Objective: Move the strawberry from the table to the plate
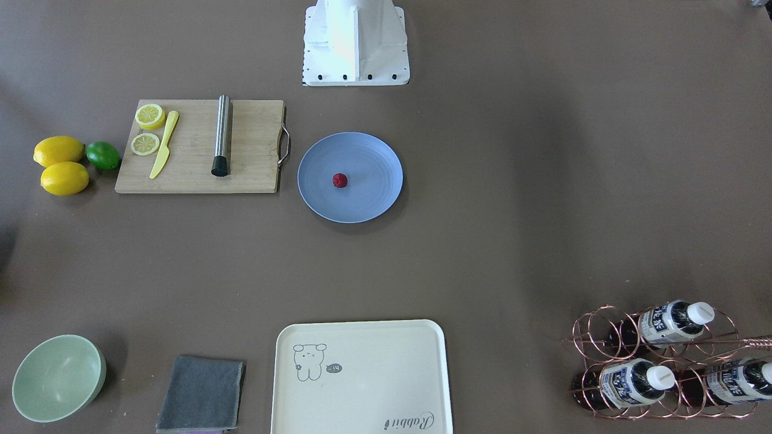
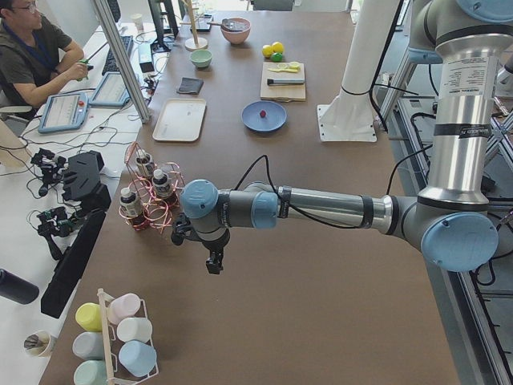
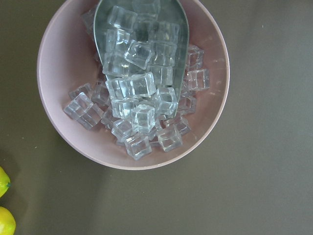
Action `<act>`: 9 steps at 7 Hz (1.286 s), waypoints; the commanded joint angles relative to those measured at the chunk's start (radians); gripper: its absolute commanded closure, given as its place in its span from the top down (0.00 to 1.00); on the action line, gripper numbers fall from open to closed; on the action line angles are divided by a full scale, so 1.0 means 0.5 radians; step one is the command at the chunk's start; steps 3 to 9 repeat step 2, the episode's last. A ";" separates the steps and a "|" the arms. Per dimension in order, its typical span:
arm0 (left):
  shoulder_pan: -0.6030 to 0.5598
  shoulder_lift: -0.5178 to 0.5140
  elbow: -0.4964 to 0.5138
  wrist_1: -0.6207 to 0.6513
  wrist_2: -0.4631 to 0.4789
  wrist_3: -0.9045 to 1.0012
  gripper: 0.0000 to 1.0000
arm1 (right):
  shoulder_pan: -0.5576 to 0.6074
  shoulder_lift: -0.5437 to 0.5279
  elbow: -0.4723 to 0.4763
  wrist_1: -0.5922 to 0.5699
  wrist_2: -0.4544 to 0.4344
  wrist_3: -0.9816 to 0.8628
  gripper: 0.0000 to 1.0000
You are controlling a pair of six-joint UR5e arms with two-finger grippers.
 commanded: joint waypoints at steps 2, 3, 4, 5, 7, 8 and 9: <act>-0.002 0.012 -0.001 0.000 0.000 0.000 0.97 | 0.000 -0.003 0.001 0.000 0.005 0.000 1.00; -0.002 0.012 -0.001 0.000 0.000 0.000 0.97 | 0.000 -0.003 0.001 0.000 0.005 0.000 1.00; -0.002 0.012 -0.001 0.000 0.000 0.000 0.97 | 0.000 -0.003 0.001 0.000 0.005 0.000 1.00; -0.002 0.012 -0.001 0.000 0.000 0.000 0.97 | 0.000 -0.003 0.001 0.000 0.005 0.000 1.00; -0.002 0.012 -0.001 0.000 0.000 0.000 0.97 | 0.000 -0.003 0.001 0.000 0.005 0.000 1.00; -0.002 0.012 -0.001 0.000 0.000 0.000 0.97 | 0.000 -0.003 0.001 0.000 0.005 0.000 1.00; -0.002 0.012 -0.001 0.000 0.000 0.000 0.97 | 0.000 -0.003 0.001 0.000 0.005 0.000 1.00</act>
